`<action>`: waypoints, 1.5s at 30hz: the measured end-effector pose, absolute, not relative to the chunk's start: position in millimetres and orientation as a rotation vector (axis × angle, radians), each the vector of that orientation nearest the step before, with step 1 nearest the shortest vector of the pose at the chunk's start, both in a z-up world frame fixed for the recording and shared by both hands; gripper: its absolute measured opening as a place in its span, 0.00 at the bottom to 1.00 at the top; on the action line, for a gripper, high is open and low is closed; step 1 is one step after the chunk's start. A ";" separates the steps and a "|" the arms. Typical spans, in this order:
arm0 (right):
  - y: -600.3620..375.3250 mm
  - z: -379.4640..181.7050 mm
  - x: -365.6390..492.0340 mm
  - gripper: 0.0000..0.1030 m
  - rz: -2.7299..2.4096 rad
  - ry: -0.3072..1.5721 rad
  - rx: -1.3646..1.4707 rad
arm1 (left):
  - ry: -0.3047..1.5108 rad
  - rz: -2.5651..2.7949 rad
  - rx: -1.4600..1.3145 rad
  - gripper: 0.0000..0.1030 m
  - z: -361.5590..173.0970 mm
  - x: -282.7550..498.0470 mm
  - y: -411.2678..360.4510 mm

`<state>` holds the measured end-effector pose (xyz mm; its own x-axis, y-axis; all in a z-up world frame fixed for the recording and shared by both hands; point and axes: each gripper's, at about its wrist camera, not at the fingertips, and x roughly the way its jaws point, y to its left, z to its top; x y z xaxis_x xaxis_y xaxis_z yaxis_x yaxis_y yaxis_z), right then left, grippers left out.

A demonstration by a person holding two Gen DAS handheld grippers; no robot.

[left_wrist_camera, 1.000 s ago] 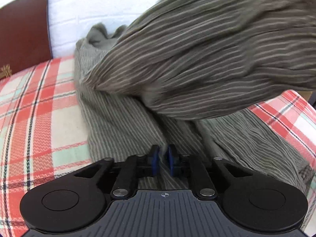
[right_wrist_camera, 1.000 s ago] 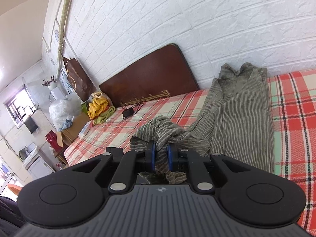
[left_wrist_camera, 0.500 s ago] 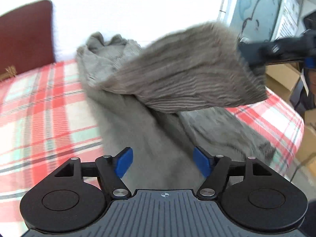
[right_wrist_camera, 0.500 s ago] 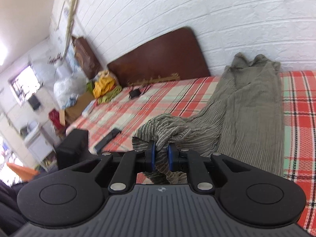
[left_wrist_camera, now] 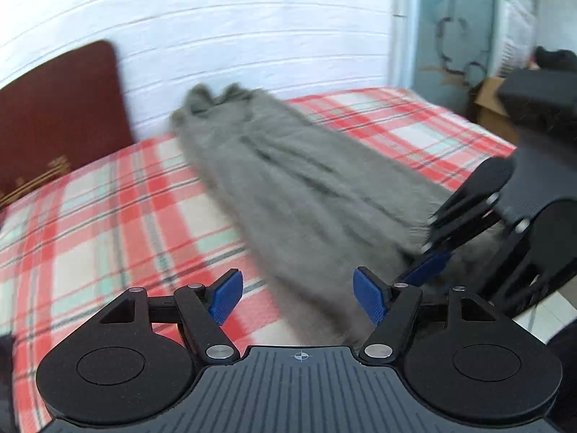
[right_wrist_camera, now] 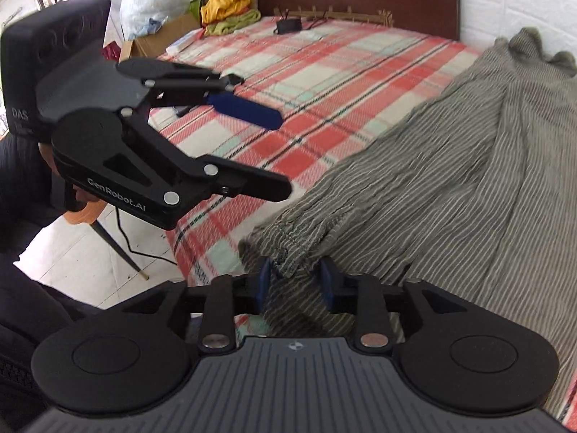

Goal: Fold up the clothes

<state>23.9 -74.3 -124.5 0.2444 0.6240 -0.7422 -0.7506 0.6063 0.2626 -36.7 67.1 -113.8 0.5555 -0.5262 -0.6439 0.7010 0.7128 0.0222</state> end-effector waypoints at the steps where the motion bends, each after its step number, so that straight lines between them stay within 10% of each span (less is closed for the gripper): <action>1: -77.2 -123.6 22.5 0.35 0.958 0.944 -0.148 | 0.656 -0.764 0.299 0.76 -115.0 -36.5 62.6; 8: -126.9 -101.3 17.0 0.35 0.854 0.898 -0.063 | 0.710 -0.942 0.372 0.58 -139.9 -29.0 26.1; 19: -135.4 -114.9 19.9 0.35 0.681 0.890 -0.103 | 0.721 -0.935 0.375 0.59 -143.9 -29.7 20.4; 21: -137.6 -118.9 23.4 0.08 0.657 0.914 -0.095 | 0.693 -0.946 0.365 0.60 -135.9 -32.2 19.0; 24: -151.9 -114.4 25.9 0.07 0.637 0.901 0.019 | 0.679 -0.981 0.371 0.61 -134.8 -31.9 8.2; 37: -161.7 -108.4 15.5 0.10 0.721 0.882 0.151 | 0.765 -1.090 0.349 0.66 -146.8 -32.5 9.2; 45: -158.6 -119.4 16.3 0.29 0.789 0.945 0.183 | 0.720 -1.068 0.153 0.69 -117.2 -14.2 29.5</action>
